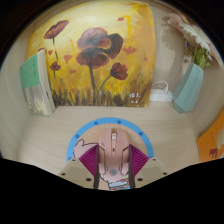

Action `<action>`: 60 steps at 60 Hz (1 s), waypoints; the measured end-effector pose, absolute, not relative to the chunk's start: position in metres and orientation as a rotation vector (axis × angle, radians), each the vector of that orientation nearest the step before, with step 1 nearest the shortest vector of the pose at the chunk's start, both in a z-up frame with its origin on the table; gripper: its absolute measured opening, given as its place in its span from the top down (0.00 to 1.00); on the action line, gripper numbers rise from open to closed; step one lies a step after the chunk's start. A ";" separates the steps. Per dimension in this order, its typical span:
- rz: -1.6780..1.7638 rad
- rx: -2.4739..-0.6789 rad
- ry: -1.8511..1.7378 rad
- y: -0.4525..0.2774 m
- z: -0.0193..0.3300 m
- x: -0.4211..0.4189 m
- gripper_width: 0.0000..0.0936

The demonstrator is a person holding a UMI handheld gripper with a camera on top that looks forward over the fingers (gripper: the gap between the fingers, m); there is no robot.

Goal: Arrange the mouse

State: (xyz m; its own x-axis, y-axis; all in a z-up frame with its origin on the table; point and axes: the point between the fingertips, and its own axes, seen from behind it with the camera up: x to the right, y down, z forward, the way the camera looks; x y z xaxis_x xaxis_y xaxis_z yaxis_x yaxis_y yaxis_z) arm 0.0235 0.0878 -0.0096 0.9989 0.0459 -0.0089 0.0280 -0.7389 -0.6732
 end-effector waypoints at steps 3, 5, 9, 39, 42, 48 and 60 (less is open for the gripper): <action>0.026 -2.405 -0.049 0.088 -0.010 0.023 0.51; 0.026 -2.409 -0.047 0.088 -0.010 0.023 0.49; 0.014 -2.430 -0.066 0.088 -0.012 0.023 0.43; -0.012 -2.235 -0.056 0.045 0.168 -0.018 0.26; -0.010 -2.221 -0.052 0.031 0.180 -0.026 0.26; 0.013 -2.205 -0.048 0.002 0.193 -0.044 0.26; 0.036 -2.194 -0.066 -0.040 0.204 -0.062 0.26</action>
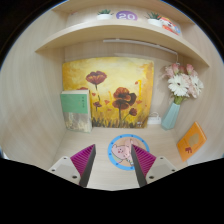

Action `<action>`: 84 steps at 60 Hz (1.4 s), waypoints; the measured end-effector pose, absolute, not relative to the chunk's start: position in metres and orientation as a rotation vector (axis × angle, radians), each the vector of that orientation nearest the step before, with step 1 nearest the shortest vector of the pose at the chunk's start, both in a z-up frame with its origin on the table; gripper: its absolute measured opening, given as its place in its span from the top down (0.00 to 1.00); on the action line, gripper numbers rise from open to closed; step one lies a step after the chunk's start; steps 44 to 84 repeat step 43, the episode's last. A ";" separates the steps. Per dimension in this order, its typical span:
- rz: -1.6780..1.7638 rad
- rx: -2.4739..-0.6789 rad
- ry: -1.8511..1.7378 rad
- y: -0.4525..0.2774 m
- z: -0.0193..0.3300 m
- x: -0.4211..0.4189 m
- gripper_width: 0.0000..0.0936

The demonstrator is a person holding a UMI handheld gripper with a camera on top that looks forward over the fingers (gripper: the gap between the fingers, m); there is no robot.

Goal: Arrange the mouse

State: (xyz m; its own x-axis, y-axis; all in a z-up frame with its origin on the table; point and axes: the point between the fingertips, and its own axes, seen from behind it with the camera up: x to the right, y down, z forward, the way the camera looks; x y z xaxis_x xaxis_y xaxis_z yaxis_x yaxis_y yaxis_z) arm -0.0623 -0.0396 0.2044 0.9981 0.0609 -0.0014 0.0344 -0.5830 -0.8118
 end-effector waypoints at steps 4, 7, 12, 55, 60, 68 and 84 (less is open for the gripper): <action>0.031 -2.188 -0.067 -0.047 0.207 -0.064 0.26; 0.034 -2.182 -0.072 -0.052 0.209 -0.065 0.26; 0.041 -2.180 -0.073 -0.058 0.210 -0.067 0.26; 0.037 -2.173 -0.076 -0.065 0.211 -0.075 0.26; 0.037 -2.173 -0.076 -0.065 0.211 -0.075 0.26; 0.037 -2.173 -0.076 -0.065 0.211 -0.075 0.26; 0.037 -2.173 -0.076 -0.065 0.211 -0.075 0.26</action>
